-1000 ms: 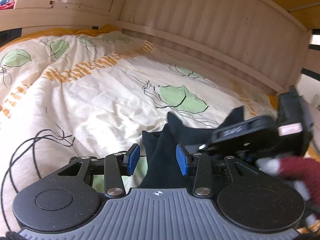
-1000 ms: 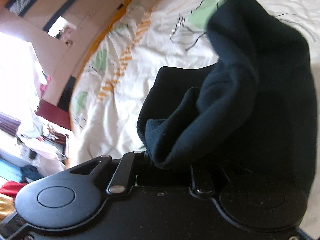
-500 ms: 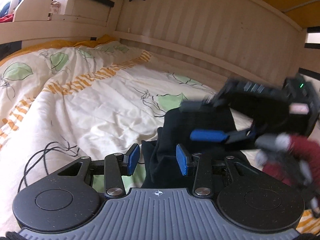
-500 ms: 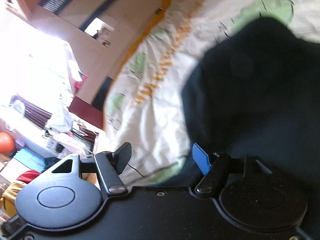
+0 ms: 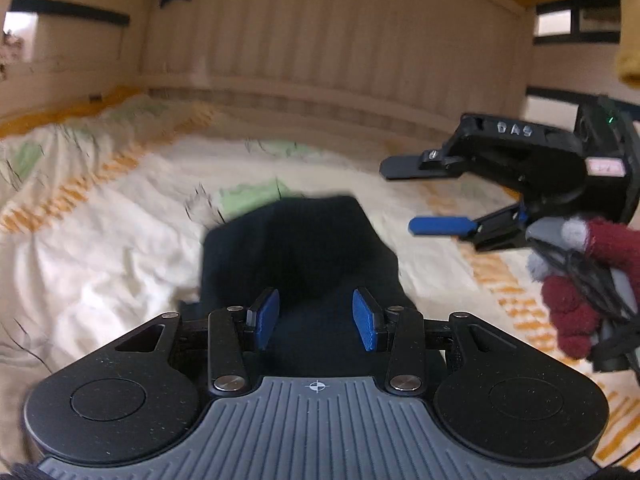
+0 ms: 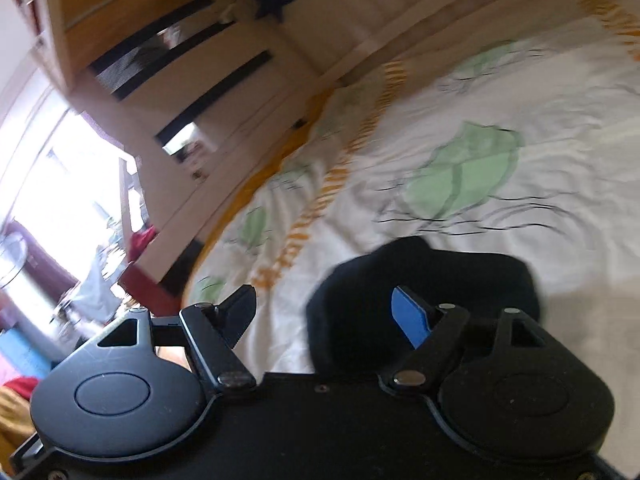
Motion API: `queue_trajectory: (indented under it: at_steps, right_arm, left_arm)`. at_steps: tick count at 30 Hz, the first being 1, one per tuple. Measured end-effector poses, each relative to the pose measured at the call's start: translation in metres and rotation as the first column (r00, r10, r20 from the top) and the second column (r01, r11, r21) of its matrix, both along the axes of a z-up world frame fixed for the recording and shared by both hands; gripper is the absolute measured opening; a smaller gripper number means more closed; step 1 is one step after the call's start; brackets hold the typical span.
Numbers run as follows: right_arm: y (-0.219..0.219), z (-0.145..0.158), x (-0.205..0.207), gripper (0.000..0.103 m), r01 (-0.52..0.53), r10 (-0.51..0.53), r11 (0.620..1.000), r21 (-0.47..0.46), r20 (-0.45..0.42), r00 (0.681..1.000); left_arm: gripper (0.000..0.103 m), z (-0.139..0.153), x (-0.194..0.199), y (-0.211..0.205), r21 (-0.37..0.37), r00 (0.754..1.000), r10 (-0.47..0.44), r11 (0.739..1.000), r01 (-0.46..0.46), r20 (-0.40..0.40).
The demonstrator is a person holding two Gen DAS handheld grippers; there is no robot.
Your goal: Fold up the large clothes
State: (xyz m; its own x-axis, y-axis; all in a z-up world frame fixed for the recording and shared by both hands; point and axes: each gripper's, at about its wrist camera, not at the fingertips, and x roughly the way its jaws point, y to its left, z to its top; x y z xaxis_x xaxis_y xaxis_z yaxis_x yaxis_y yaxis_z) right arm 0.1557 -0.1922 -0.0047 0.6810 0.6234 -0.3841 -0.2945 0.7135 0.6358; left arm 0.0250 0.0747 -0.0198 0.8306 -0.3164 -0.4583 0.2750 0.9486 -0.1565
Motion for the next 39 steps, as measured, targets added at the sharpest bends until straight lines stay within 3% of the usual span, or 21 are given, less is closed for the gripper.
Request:
queue_trajectory:
  at_steps: [2, 6, 10, 17, 24, 27, 30, 35, 39]
  right_arm:
    - [0.005, -0.007, 0.004, 0.077, 0.019, -0.020, 0.999, -0.045, -0.008, 1.000]
    - [0.012, -0.012, 0.004, 0.062, 0.026, -0.025, 0.983, -0.183, 0.010, 1.000]
    - [0.022, -0.011, 0.005, 0.046, 0.006, 0.013, 0.949, -0.316, 0.058, 0.998]
    - [0.059, -0.026, 0.036, 0.046, -0.058, 0.102, 0.889, -0.453, 0.072, 0.992]
    - [0.078, -0.072, 0.101, 0.039, -0.110, 0.065, 0.859, -0.501, -0.106, 0.992]
    - [0.085, -0.080, 0.107, 0.036, -0.128, 0.067, 0.836, -0.534, -0.133, 0.989]
    - [0.084, -0.077, 0.103, 0.038, -0.130, 0.073, 0.831, -0.542, -0.127, 0.989]
    - [0.067, -0.066, 0.085, 0.050, -0.079, 0.055, 0.890, -0.450, -0.066, 0.996]
    - [0.060, -0.048, 0.063, 0.062, -0.017, 0.013, 0.915, -0.404, -0.011, 1.000]
  left_arm:
    - [0.040, -0.019, 0.008, 0.002, 0.010, 0.996, 0.018, 1.000, -0.017, -0.089]
    - [0.038, -0.054, 0.016, 0.026, -0.010, 0.971, 0.079, 0.996, -0.083, -0.225]
    - [0.037, -0.056, 0.012, 0.037, -0.025, 0.968, 0.097, 0.994, -0.106, -0.232]
    - [0.037, -0.054, 0.012, 0.032, -0.003, 0.971, 0.094, 0.995, -0.096, -0.220]
    - [0.037, -0.055, 0.013, 0.029, 0.010, 0.972, 0.097, 0.995, -0.097, -0.214]
    - [0.037, -0.055, 0.013, 0.028, 0.016, 0.972, 0.099, 0.995, -0.098, -0.213]
    - [0.037, -0.053, 0.010, 0.025, 0.025, 0.973, 0.098, 0.995, -0.095, -0.207]
    - [0.037, -0.051, 0.009, 0.025, 0.011, 0.974, 0.097, 0.995, -0.097, -0.203]
    - [0.051, -0.045, 0.009, 0.027, -0.015, 0.976, 0.090, 0.995, -0.095, -0.200]
